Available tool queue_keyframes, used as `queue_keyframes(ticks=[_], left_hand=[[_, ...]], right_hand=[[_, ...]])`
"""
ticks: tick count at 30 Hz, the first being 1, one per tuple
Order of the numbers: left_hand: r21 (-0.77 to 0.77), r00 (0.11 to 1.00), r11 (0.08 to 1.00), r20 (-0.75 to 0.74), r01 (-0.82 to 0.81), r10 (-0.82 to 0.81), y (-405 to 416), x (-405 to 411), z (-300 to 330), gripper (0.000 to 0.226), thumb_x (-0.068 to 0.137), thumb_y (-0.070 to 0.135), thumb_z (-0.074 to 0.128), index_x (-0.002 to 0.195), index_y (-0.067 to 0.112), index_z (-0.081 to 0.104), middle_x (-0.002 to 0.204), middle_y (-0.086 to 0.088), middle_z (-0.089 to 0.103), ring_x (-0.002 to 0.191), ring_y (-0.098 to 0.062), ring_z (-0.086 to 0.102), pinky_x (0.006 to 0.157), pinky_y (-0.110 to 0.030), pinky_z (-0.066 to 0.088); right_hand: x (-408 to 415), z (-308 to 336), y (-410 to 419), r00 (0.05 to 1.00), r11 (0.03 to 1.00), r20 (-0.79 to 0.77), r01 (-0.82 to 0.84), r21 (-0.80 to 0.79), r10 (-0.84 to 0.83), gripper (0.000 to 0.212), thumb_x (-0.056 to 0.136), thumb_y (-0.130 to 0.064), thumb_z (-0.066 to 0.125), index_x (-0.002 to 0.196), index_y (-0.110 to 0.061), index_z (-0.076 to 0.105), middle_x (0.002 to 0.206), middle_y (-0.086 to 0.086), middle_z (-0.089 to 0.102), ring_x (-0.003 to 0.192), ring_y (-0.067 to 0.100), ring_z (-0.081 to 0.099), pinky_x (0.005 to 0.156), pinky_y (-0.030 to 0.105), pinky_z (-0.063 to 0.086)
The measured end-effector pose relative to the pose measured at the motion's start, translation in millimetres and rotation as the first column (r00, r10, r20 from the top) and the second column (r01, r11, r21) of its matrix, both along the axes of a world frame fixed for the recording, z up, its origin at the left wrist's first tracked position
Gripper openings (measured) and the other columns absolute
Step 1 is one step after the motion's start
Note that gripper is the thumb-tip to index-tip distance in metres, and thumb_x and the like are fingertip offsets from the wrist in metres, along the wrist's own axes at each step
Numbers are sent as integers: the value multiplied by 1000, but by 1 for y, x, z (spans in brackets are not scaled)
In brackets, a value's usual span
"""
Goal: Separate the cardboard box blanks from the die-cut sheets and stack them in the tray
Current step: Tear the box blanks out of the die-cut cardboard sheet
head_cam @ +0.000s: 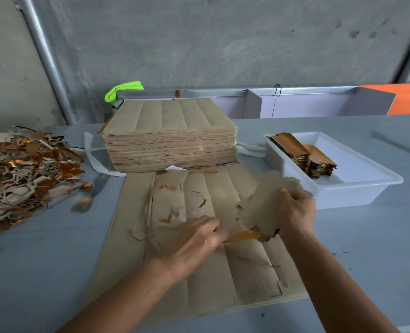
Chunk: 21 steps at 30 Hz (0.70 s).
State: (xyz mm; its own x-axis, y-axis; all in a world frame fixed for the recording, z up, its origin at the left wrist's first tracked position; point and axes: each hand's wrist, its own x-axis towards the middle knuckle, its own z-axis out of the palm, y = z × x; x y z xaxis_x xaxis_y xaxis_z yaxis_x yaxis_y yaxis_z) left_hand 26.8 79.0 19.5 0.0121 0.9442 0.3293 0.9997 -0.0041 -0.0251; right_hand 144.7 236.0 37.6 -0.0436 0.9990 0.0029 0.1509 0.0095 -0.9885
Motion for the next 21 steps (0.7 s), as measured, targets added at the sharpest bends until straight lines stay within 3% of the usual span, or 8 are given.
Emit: queue_keyframes(ticks=[4,6,8,12,14,16,18,21], left_hand=[[56,989,990,-83,131,-126,-29,-20,-4,18,64,9,84,74,16,71,69,4,58,63,-10,56,58,-18,44],[131,981,982,-156,139,-118,-42,-26,-5,6,75,10,72,75,15,71,73,2,63,70,-13,62,68,-25,53],[206,988,976,-144,76,-47,-52,-29,-6,20,83,15,53,77,12,72,79,-2,68,77,-17,67,70,-30,57],[348,996,937,82,-13,-17,-61,-31,-8,20,87,14,50,81,4,67,78,-8,68,71,-19,68,60,-29,57],[409,962,907,271,-102,-14,-58,-34,-4,14,87,8,51,86,2,64,79,-9,67,74,-14,66,68,-25,56],[409,845,876,535,-255,-4,-57,-37,0,11,88,-5,54,93,-1,63,88,-5,67,86,-8,63,79,-17,52],[313,613,862,790,-398,-4,-55,-41,6,18,91,-9,49,102,2,59,93,-5,66,92,-16,63,83,-23,51],[291,323,857,933,-425,-157,-55,-47,16,20,94,-6,45,104,6,58,96,-23,61,91,-40,60,83,-47,52]], right_hand=[[16,2,19,988,993,-113,99,-58,-105,12,91,-16,49,83,-13,58,84,6,58,76,24,57,65,35,52],[23,3,24,986,990,-106,122,-65,-129,15,91,-15,48,97,-9,61,91,8,59,79,26,55,61,32,49],[23,2,23,994,996,-88,59,-69,-65,21,92,-11,46,108,-8,60,96,9,59,82,25,55,62,33,48],[13,6,4,987,987,32,-158,41,156,25,85,6,44,87,-15,56,94,10,57,78,24,55,67,42,51],[5,8,-9,939,939,112,-335,74,326,41,88,8,40,118,-18,51,106,7,49,87,23,52,71,42,50],[-5,9,-20,853,863,247,-495,101,460,58,90,8,38,135,-27,43,112,2,47,94,19,51,79,37,51],[-17,13,-31,768,796,347,-599,88,539,40,92,3,44,119,-21,61,106,-1,52,88,14,54,77,29,52],[-34,15,-49,688,749,373,-661,-33,623,23,93,-7,51,89,-18,71,84,-8,53,84,15,58,77,31,54]])
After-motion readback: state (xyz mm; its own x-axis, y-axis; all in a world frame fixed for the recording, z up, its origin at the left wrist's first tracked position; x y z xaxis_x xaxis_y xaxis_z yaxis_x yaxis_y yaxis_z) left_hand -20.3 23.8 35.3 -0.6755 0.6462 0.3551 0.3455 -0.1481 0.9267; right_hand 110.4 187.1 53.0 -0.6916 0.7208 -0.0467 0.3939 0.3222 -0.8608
